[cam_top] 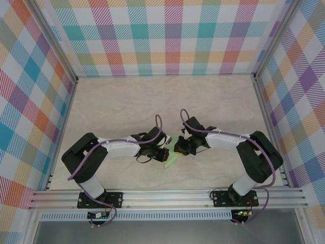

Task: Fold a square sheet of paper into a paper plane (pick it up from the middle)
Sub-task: Third fold the triangle at the center of the table.

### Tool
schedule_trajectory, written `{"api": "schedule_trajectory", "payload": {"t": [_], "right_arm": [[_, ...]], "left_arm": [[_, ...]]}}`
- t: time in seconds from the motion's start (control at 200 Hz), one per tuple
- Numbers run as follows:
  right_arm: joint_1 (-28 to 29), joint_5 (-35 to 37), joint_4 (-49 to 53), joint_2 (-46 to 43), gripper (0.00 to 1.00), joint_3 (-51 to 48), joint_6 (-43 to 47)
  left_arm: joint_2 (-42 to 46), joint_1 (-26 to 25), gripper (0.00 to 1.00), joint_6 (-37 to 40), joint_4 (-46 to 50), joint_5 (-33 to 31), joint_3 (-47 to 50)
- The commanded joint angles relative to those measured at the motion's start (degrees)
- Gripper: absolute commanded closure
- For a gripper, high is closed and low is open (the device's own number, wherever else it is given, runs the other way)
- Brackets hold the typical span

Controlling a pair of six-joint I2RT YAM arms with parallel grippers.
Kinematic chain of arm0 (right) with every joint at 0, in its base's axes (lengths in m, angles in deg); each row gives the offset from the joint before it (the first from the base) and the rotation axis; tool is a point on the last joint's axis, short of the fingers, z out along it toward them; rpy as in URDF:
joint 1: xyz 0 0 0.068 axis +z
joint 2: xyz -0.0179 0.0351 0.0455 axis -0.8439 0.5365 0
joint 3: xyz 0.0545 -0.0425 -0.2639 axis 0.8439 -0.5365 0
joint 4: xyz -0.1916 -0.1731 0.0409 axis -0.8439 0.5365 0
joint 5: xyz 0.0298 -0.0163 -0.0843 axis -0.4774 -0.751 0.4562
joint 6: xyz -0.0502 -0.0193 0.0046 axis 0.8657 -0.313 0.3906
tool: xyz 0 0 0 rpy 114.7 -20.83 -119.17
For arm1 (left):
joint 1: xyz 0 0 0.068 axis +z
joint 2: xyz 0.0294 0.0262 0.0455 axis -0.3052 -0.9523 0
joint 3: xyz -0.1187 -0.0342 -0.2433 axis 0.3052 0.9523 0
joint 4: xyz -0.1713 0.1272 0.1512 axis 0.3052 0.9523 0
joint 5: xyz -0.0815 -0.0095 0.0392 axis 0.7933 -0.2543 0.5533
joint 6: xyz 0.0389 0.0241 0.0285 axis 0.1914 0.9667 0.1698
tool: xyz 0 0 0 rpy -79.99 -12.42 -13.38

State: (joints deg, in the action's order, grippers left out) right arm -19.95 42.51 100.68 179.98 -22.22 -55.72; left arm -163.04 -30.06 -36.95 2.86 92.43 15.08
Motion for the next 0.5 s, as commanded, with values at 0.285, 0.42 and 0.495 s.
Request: {"api": "schedule_trajectory", "payload": {"t": [0.285,0.42,0.495], "right_arm": [[0.0,2.2,-0.8,7.1,0.90,0.0,0.9],[-0.6,1.2,-3.8,7.1,0.90,-4.1,0.6],[-1.2,-0.1,-5.6,6.0,0.90,-5.2,0.2]], "left_arm": [[-1.7,0.5,0.93,1.8,4.5,1.0,0.3],[-1.8,0.5,0.93,2.0,4.7,1.3,0.4],[-1.9,0.4,0.93,2.1,4.8,1.3,0.4]]}}
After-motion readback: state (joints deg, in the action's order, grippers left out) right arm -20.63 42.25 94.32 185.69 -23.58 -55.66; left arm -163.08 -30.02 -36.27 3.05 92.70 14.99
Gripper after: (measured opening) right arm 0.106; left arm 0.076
